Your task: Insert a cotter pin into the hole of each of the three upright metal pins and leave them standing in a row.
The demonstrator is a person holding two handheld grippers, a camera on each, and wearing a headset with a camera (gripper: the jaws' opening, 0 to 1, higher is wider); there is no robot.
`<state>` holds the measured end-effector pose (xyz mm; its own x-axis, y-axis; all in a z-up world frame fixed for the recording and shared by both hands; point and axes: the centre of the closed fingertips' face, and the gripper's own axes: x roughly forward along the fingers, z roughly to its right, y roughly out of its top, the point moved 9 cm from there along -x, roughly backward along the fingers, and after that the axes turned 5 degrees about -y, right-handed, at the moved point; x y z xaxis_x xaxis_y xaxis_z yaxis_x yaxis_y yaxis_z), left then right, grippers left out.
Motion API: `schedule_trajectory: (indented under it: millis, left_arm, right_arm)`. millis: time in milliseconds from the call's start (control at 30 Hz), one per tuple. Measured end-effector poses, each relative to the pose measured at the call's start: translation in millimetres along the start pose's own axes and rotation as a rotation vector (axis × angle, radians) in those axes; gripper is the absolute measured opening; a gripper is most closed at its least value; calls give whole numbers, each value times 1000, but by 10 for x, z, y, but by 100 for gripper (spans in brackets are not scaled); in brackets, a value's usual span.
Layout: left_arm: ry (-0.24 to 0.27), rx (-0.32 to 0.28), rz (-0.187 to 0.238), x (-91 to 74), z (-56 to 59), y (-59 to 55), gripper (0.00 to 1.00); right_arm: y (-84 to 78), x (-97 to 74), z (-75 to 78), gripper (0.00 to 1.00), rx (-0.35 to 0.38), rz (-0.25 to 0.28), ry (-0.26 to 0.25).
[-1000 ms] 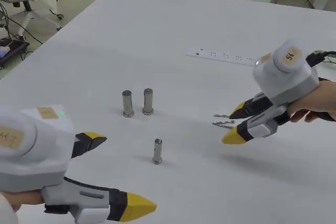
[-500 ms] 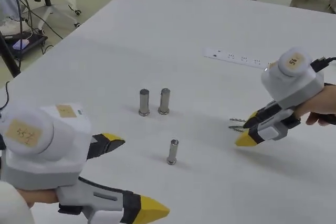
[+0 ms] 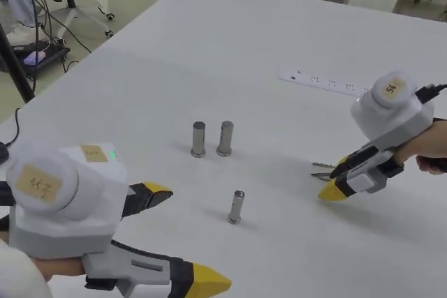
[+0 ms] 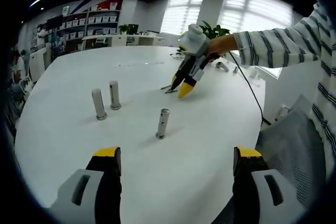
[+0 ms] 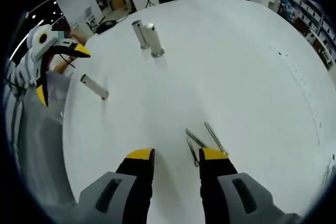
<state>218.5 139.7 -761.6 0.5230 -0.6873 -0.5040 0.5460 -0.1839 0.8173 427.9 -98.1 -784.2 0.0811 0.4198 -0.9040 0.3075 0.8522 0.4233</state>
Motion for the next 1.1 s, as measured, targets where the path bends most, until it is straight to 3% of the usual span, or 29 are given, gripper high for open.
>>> schedule_trajectory:
  millis: [133, 433, 667, 733, 800, 933, 1100]
  left_arm:
    - [6, 1, 4, 0, -2, -1, 87]
    - [6, -7, 1, -14, 9, -30, 86]
    - [21, -12, 21, -88, -21, 6, 86]
    - [27, -7, 23, -100, -32, 15, 85]
    - [29, -5, 24, -106, -35, 16, 85]
    - [31, -1, 13, -107, -41, -7, 82]
    - [25, 2, 40, -106, -29, 21, 81]
  right_arm:
    - [0, -3, 31, 29, 3, -7, -27]
    - [21, 6, 80, 13, -113, -56, -106]
    - [50, 8, 82, 11, -130, -92, -108]
    - [54, 8, 85, 11, -199, -96, -101]
    - [52, 8, 87, 11, -154, -97, -105]
    - [61, 12, 79, 10, -148, -99, -111]
    - [60, 19, 66, 5, -157, -86, -116]
